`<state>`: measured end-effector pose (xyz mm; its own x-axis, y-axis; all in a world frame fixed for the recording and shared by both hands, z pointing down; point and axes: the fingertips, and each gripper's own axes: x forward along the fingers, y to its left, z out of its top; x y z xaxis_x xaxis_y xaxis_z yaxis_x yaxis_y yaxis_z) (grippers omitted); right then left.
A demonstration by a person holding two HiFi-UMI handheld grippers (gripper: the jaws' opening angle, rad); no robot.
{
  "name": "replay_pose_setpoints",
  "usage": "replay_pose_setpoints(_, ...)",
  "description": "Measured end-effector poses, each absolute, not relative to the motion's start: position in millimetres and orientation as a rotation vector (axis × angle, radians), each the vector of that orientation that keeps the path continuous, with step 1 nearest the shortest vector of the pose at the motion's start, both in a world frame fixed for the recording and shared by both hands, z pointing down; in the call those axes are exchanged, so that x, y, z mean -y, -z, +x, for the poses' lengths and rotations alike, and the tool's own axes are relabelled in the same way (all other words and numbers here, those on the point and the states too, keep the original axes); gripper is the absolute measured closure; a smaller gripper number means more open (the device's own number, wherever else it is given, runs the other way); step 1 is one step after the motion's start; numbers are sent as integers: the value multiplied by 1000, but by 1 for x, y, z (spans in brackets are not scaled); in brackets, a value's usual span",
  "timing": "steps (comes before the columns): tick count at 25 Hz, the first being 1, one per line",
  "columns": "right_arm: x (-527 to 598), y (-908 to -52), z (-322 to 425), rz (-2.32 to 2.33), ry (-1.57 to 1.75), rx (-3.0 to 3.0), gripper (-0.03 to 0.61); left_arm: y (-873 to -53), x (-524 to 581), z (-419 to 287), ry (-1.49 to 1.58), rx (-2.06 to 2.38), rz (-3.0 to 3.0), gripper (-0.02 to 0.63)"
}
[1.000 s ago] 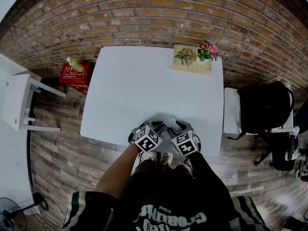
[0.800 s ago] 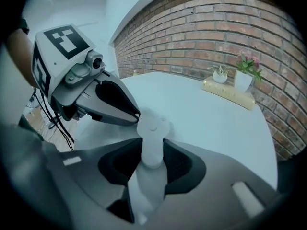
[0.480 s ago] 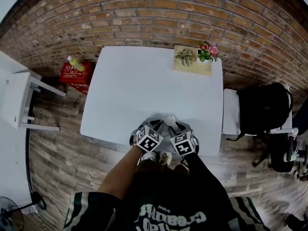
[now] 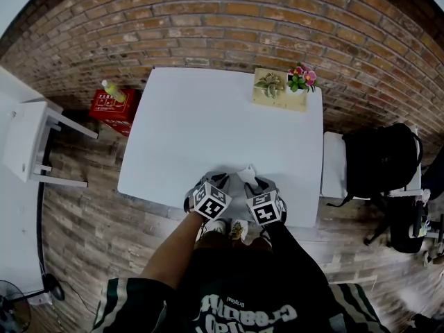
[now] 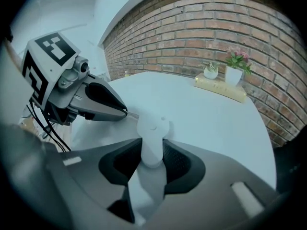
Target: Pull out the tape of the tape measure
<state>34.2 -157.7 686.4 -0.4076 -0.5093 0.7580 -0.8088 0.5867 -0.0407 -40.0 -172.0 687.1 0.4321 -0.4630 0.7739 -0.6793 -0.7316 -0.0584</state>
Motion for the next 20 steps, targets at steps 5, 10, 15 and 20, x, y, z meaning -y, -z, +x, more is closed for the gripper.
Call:
replay_pose_setpoints(5,159,-688,35,1041,-536,2091,430,-688,176,-57,-1175,1020,2380,574)
replay_pose_setpoints(10,158,-688,36,1031,-536,2089,430,-688,174,-56,-1179,1027,2371,574)
replay_pose_setpoints(15,164,-678,40,1042,-516,2101,430,-677,176,-54,-1133,1040,2384,575)
replay_pose_setpoints(20,188,-641,46,1119,-452,2172,430,-632,193,-49,-999,1123,2442,575)
